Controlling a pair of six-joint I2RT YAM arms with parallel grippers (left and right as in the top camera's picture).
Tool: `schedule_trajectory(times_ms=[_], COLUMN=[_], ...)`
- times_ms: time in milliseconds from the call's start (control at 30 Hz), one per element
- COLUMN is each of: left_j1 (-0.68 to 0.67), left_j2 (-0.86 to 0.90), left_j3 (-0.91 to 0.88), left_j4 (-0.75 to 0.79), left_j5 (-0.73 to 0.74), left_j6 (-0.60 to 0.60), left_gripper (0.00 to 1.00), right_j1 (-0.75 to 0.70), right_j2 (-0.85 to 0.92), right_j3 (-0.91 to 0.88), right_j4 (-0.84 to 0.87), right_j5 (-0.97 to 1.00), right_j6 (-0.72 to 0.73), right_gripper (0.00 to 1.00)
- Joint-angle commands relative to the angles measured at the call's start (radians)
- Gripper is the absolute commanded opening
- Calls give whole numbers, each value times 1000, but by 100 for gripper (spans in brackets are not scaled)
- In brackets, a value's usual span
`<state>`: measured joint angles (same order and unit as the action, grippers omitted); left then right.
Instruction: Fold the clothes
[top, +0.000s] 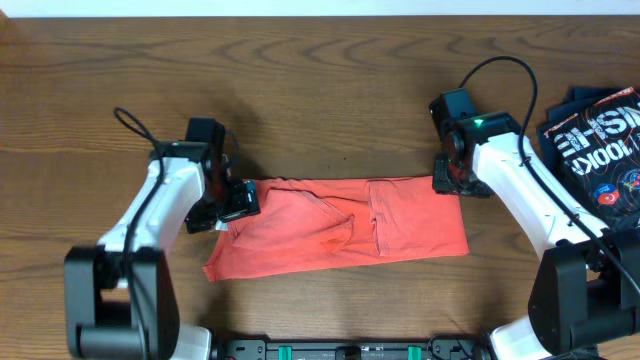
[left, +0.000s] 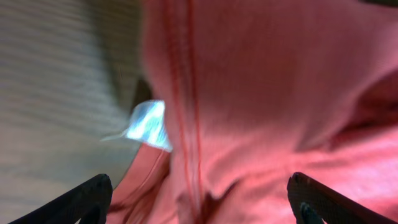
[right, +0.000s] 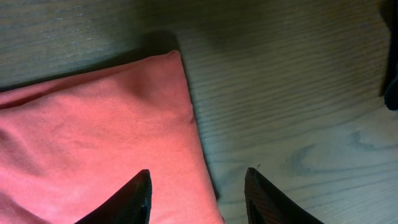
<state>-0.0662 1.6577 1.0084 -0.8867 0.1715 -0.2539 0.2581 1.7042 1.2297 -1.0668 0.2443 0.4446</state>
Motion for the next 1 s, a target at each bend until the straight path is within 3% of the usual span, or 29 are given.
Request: schedule_trajectory(times_ms=[0,133,300,633,667,733,867,967], left_j1=[5,4,3,3,3,3,3,14], left_j2=[68,138,179,183,183,183,183,183], left_j3=[-8,-8,-14,-49,-49,-49,-50,-46], left_j4=[12,29,33,71,73,79,108,119], left_j5=[66,158,157,71,77,112,162,105], left_j6=[48,85,86,85,85,89,123,121], left_gripper=[91,90,80,80,76,57,6,6], right_j1=[-11,-11,-11,-11,-11,-11,-11,-11], right_j2=[-20,-20,-20,-20,-20,-20,-20,-20], right_j3=[19,19,19,19,19,19,19,19], right_j4=[-3,-3,-3,-3,-4,-3,-4,-4], right_j5=[10,10,10,10,10,10,10,10], right_j6=[19,19,19,19,19,19,19,18], right_gripper=[47,47,47,46,47,46,46,46])
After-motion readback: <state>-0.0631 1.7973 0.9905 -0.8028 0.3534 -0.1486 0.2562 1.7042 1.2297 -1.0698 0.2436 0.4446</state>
